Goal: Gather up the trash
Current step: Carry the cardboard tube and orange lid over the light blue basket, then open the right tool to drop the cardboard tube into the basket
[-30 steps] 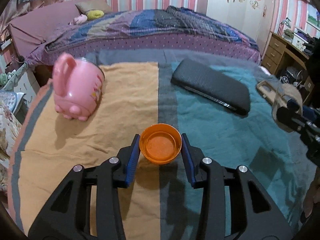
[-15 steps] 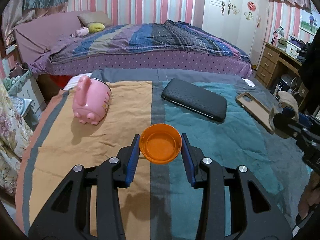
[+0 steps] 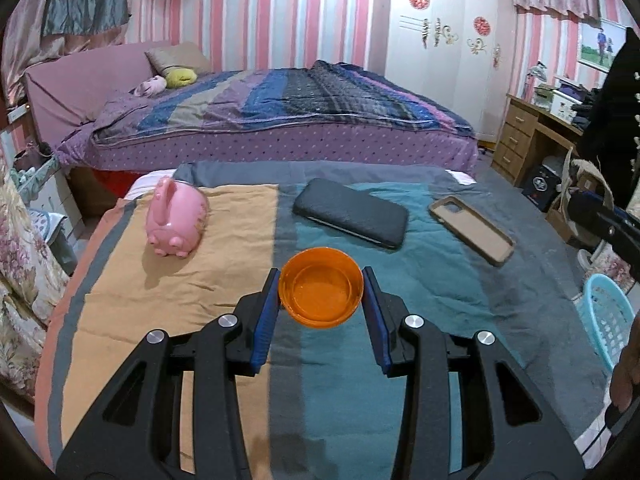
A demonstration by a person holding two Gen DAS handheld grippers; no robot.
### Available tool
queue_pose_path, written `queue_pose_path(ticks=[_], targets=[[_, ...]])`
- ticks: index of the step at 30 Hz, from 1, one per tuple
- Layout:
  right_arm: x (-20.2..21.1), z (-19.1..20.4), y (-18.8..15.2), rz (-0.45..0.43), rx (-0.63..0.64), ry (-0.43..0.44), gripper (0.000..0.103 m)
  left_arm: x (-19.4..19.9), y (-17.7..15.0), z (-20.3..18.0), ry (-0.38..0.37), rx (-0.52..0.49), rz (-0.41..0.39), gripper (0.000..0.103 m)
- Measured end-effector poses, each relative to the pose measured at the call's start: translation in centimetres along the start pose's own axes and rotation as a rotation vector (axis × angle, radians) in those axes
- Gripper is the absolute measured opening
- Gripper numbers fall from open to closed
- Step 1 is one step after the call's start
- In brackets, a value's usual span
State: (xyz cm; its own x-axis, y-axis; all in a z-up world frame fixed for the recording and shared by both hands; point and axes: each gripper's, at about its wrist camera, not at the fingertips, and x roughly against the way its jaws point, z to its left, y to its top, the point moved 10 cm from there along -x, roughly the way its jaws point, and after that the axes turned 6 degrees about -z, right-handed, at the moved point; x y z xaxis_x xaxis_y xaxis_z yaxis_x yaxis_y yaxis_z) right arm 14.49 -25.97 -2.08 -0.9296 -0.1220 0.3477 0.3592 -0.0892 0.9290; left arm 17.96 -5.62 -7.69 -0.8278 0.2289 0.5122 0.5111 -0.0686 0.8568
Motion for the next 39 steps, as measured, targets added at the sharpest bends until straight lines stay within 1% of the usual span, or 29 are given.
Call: queue_pose_path(ticks=[2,3,5,6,9,12,14,15,18,23,25,27,29,30,31,33,34,36,37,39], targets=[[0.8,-0.5,0.3,-0.008,0.006,-0.017,0.052,0.4,-0.1,-0.9,-0.011,-0.01,-0.004,0.039],[1.8,-1.6,0.5,-0.019,0.007,-0.046,0.052,0.7,-0.1,-1.3,-0.016,-0.015,-0.007,0.039],[2.8,-2.3,0.7,-0.027,-0.003,-0.065,0.052,1.4,0.0,-2.5,-0.034,-0.022,-0.021,0.039],[4.0,-3.6,0.9,-0.037,-0.021,-0.093,0.052,1.7,0.1,-2.9,-0.038,-0.023,-0.025,0.039],[5.4,-5.2,1.0,-0.051,-0.042,-0.125,0.052,2.9,0.4,-4.7,-0.069,-0.026,-0.05,0.039],[7.2,-6.8,0.9,-0.062,-0.053,-0.146,0.052,3.9,0.4,-6.6,-0.097,-0.04,-0.064,0.039],[8.7,-8.4,0.7,-0.069,-0.048,-0.171,0.052,4.2,0.2,-7.9,-0.115,-0.047,-0.065,0.039],[8.8,-8.5,0.6,-0.07,-0.049,-0.174,0.052,4.3,0.1,-8.6,-0.127,-0.05,-0.063,0.039],[11.1,-10.6,-0.2,-0.083,-0.082,-0.218,0.052,4.7,0.0,-10.4,-0.15,-0.049,-0.065,0.039],[12.9,-13.1,-0.6,-0.093,-0.13,-0.24,0.052,5.0,0.5,-14.4,-0.193,-0.056,-0.061,0.039],[13.5,-13.8,-0.2,-0.105,-0.124,-0.246,0.052,5.5,1.2,-16.1,-0.205,-0.073,-0.073,0.039],[13.9,-14.7,0.1,-0.11,-0.109,-0.259,0.052,5.9,1.6,-17.4,-0.222,-0.065,-0.079,0.039],[14.8,-15.8,0.4,-0.111,-0.092,-0.289,0.052,6.4,2.2,-19.2,-0.25,-0.052,-0.083,0.039],[15.1,-16.2,0.5,-0.113,-0.088,-0.297,0.052,6.6,2.5,-19.9,-0.255,-0.057,-0.088,0.039],[15.8,-17.4,0.5,-0.11,-0.087,-0.31,0.052,6.9,2.8,-20.9,-0.259,-0.067,-0.098,0.039],[16.1,-17.9,0.5,-0.108,-0.088,-0.321,0.052,7.3,3.3,-22.6,-0.272,-0.079,-0.113,0.039],[16.7,-19.1,0.4,-0.105,-0.092,-0.346,0.052,7.5,3.5,-23.6,-0.279,-0.085,-0.118,0.039],[17.1,-19.6,0.6,-0.105,-0.096,-0.368,0.052,7.7,3.7,-25.4,-0.298,-0.098,-0.122,0.039],[17.6,-20.5,0.4,-0.101,-0.105,-0.386,0.052,7.8,3.8,-26.3,-0.306,-0.105,-0.124,0.039],[17.6,-20.9,0.5,-0.097,-0.114,-0.389,0.052,7.6,3.5,-27.8,-0.321,-0.115,-0.12,0.039]])
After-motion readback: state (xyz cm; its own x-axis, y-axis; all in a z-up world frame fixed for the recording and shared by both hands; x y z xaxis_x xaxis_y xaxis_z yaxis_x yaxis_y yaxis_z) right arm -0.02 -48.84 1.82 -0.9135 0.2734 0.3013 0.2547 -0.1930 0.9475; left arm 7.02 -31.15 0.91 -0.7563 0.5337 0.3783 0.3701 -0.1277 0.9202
